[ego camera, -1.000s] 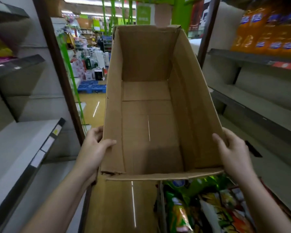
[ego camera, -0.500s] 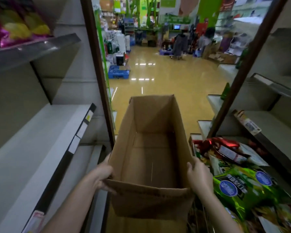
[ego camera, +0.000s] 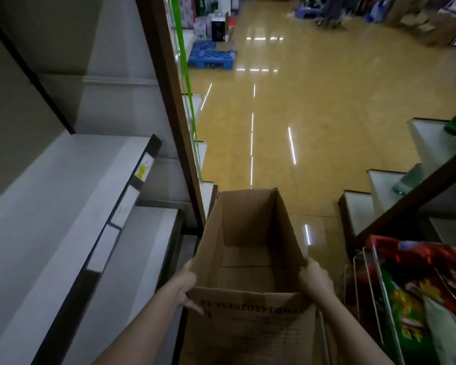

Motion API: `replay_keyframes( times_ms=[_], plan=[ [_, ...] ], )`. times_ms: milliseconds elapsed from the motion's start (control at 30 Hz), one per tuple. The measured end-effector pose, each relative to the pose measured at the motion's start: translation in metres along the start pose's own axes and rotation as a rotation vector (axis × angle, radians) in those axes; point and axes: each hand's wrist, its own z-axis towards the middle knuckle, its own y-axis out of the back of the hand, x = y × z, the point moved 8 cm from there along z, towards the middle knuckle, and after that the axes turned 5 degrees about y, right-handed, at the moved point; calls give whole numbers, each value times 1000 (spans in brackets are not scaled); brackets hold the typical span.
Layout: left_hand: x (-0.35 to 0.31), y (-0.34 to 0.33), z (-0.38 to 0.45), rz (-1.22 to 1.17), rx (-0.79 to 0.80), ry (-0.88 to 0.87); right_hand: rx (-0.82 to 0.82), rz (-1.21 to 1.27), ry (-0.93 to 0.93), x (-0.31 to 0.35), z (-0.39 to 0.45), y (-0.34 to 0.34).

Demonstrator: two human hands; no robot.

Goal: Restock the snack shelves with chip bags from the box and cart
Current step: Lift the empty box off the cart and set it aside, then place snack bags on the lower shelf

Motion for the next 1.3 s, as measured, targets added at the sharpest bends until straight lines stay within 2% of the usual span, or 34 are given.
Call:
replay_keyframes(
  times_ms=[133,267,333,400,467,633,733,800,933,1100,1200,1300],
  plan=[
    [-59,-5,41,30,-19,-10,27,6,-32,20,71,-5],
    [-116,-3,76,19,-88,-92,-27,93,-16,42,133,4],
    [-137,0,95,118,-190,-149,-65,156,23,51,153,6],
    [-150,2,105,300,-358,-176,-106,169,89,62,157,9],
    [-158,-10,99,388,-405,-228,-91,136,139,73,146,4],
    [-154,-65,61,480,-208,-420,131,201,247,88,85,-23],
    [-134,-95,23,469,-98,-491,168,225,289,81,39,-17],
    [-120,-113,-9,450,-44,-547,122,245,320,72,8,2],
    [-88,-160,-83,397,92,-663,-88,345,353,38,-61,62],
    [-36,-241,-172,423,306,-769,-300,389,299,-33,-155,137],
    [5,-292,-219,508,444,-792,-350,341,217,-86,-204,175],
    [39,-333,-253,624,541,-807,-310,235,159,-136,-245,210]
  ],
)
